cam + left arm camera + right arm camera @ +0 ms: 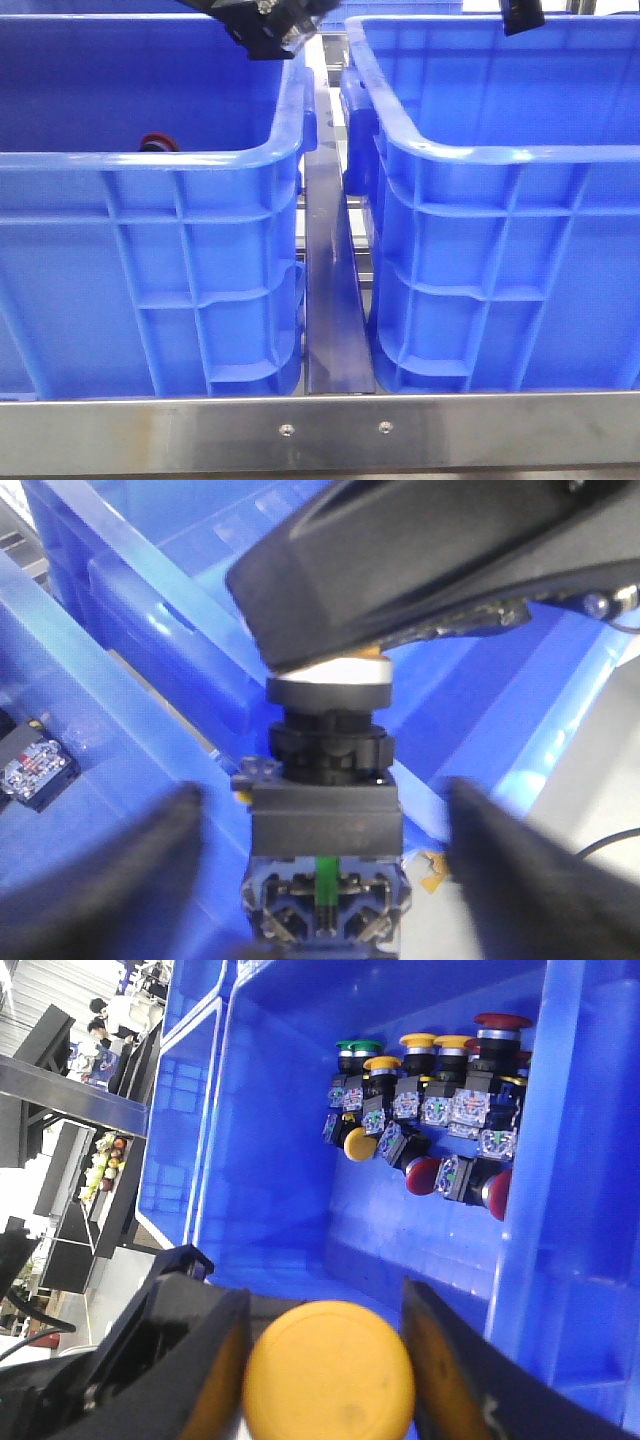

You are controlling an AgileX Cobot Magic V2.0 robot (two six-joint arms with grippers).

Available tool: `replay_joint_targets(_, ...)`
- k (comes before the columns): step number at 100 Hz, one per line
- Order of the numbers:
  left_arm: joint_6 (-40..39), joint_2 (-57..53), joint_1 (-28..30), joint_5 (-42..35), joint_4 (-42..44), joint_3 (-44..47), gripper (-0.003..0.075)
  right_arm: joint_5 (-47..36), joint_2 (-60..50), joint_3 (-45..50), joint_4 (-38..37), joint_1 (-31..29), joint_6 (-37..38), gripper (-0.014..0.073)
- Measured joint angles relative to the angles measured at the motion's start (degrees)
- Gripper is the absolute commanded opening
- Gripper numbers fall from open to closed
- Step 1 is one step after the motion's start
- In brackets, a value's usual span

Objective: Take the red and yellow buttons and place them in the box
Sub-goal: 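Grasp the yellow button cap with the right gripper, release left gripper, then lower the yellow button into the empty crate with the right gripper and release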

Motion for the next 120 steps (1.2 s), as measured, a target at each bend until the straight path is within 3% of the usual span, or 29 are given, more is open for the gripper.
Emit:
replay_joint_targets(13, 0.0, 0.0, 0.0, 0.1, 0.0, 0.0, 0.0557, -0.31, 0.0, -0.51, 0.0, -1.2, 0.1, 0.0283)
replay_joint_targets(31, 0.0, 0.0, 0.0, 0.73, 0.0, 0.0, 0.0508, -2.09, 0.0, -1.38, 0.0, -7.97, -1.98, 0.0283)
replay_joint_targets(56, 0.0, 0.0, 0.0, 0.89, 0.0, 0.0, 0.0491, -8.75, 0.0, -1.72, 0.0, -15.91, -15.3, 0.0283)
replay_joint_targets(72, 0.05, 0.0, 0.0, 0.99, 0.0, 0.0, 0.0491, -19.82, 0.65, -1.74, 0.7, -16.53, -31.0, 0.0283)
replay_joint_targets(83, 0.05, 0.0, 0.0, 0.99, 0.0, 0.0, 0.0491, -23.97, 2.36, -1.74, 1.08, -16.53, -37.73, 0.0275)
replay_joint_targets(102, 0.05, 0.0, 0.0, 0.99, 0.0, 0.0, 0.0491, -31.15, 7.99, -1.84, 1.74, -16.53, -42.16, 0.0266)
replay_joint_targets(120, 0.05, 0.0, 0.0, 0.99, 0.0, 0.0, 0.0491, -33.01, 14.81, -4.74, 2.33, -16.53, -42.57, 0.0266)
